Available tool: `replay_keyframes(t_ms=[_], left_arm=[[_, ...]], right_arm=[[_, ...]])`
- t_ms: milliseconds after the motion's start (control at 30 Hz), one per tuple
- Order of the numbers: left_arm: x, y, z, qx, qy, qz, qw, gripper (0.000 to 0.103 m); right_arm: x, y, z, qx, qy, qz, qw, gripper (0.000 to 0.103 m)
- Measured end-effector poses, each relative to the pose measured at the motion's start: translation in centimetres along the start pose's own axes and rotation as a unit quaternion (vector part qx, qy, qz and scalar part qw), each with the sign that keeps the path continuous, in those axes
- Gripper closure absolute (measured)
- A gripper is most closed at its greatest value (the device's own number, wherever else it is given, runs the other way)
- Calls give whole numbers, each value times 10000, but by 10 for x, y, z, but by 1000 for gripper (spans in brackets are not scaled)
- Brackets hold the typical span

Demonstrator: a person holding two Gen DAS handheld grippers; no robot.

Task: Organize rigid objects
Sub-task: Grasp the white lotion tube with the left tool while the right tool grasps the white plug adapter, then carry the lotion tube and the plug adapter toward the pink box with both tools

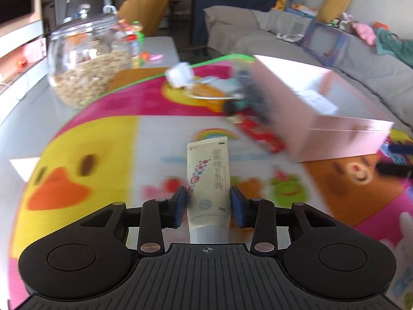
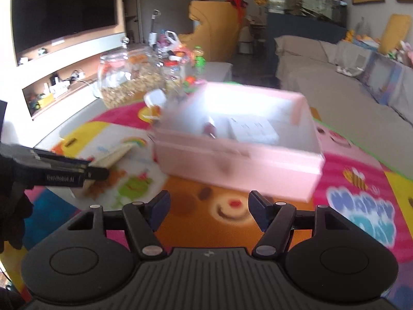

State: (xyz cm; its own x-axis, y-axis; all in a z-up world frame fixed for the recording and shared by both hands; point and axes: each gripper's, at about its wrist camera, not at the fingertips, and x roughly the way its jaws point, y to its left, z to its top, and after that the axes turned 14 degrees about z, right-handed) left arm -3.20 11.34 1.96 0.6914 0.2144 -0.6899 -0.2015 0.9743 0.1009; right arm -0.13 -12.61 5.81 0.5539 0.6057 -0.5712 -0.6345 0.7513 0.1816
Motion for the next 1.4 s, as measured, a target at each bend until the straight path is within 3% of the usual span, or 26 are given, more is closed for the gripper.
replay_keyframes(t_ms=[67, 167, 367, 533, 733, 800, 833, 867, 900, 1167, 1333, 1400], left_arm=[[4, 15, 2, 2, 21, 60, 10000, 62], [13, 31, 6, -225, 31, -211, 9995, 61], [26, 41, 3, -511, -294, -637, 9962, 61], [27, 46, -5, -672, -472, -792, 9935, 61], [29, 50, -4, -807, -447, -882, 9918, 61], [29, 51, -4, -835, -444, -902, 9914, 61], [28, 51, -5, -845, -444, -910, 9913, 61], [28, 51, -5, -856, -442, -917, 9911, 61], [28, 52, -5, -863, -441, -922, 9910, 61], [27, 46, -5, -730, -467, -774, 9932, 61], [19, 37, -7, -698, -434, -610, 9947, 62], [12, 27, -9, -544, -390, -641, 9957, 62]], right_arm=[[11, 8, 32, -15, -20, 289, 9996, 37], [42, 15, 84, 174, 108, 732, 9971, 36], [150, 29, 159, 265, 658, 824, 9941, 36], [248, 31, 187, 264, 1158, 482, 9917, 36], [315, 25, 185, 325, 1465, 248, 9884, 37], [325, 25, 182, 263, 1493, -58, 9884, 46], [325, 25, 182, 226, 1504, -156, 9882, 52], [322, 24, 182, 234, 1523, -82, 9880, 64], [313, 23, 183, 297, 1485, 97, 9884, 66], [168, 53, 151, -4, 873, 1051, 9906, 66], [81, 47, 89, 466, 547, 1602, 9845, 66], [64, 37, 57, 651, 630, 1451, 9853, 66]])
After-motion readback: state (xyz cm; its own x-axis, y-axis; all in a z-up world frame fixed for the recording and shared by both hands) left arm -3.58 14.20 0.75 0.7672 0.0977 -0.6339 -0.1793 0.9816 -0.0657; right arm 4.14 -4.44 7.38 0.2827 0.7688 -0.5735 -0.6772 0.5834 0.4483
